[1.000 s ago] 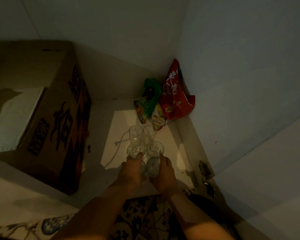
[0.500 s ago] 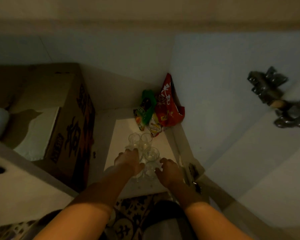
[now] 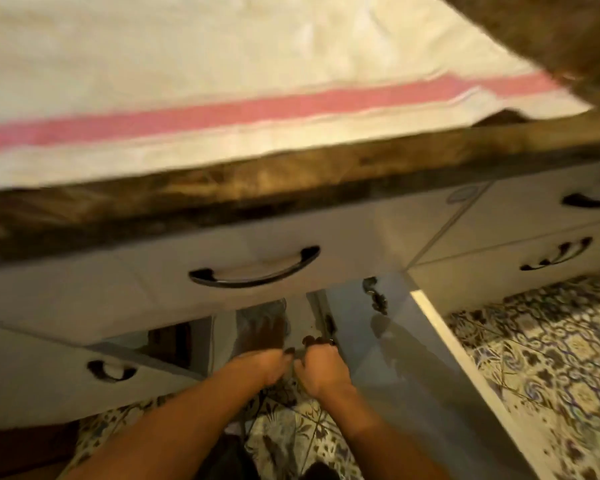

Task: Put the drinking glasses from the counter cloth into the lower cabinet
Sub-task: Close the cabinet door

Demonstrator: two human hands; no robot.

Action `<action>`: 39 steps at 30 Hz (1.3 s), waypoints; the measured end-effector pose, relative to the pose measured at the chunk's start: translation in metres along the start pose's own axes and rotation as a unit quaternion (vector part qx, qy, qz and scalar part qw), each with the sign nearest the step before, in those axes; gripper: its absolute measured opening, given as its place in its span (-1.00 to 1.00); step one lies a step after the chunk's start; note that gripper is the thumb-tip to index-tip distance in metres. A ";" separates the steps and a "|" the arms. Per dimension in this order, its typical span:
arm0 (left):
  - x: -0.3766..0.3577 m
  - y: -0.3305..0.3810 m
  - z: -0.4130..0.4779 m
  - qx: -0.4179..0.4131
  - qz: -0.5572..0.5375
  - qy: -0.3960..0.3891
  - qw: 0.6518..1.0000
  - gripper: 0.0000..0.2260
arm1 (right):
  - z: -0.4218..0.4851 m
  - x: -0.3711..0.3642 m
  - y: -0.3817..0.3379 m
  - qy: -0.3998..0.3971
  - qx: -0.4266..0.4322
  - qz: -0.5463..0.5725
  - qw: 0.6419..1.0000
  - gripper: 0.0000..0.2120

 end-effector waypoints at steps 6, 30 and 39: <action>0.071 0.012 -0.113 -0.009 0.002 -0.005 1.000 -0.51 | -0.095 0.087 -0.040 0.000 -0.012 -0.009 1.000 -0.61; 0.290 0.001 -0.254 -0.150 0.098 0.420 0.889 -0.46 | -0.223 0.187 0.040 0.130 -0.206 0.052 0.969 -0.52; 0.295 -0.035 -0.182 0.041 0.003 0.308 0.950 -0.27 | -0.217 0.165 0.081 0.083 -0.199 0.203 0.955 -0.48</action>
Point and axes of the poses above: each hand's wrist, its own z-axis towards the middle knuckle, its own x-axis out of the back of the hand, y = z × x, the point moved 2 cm from there along z, towards the middle knuckle, and after that the axes turned 8 degrees about x, right-handed, at the moved point
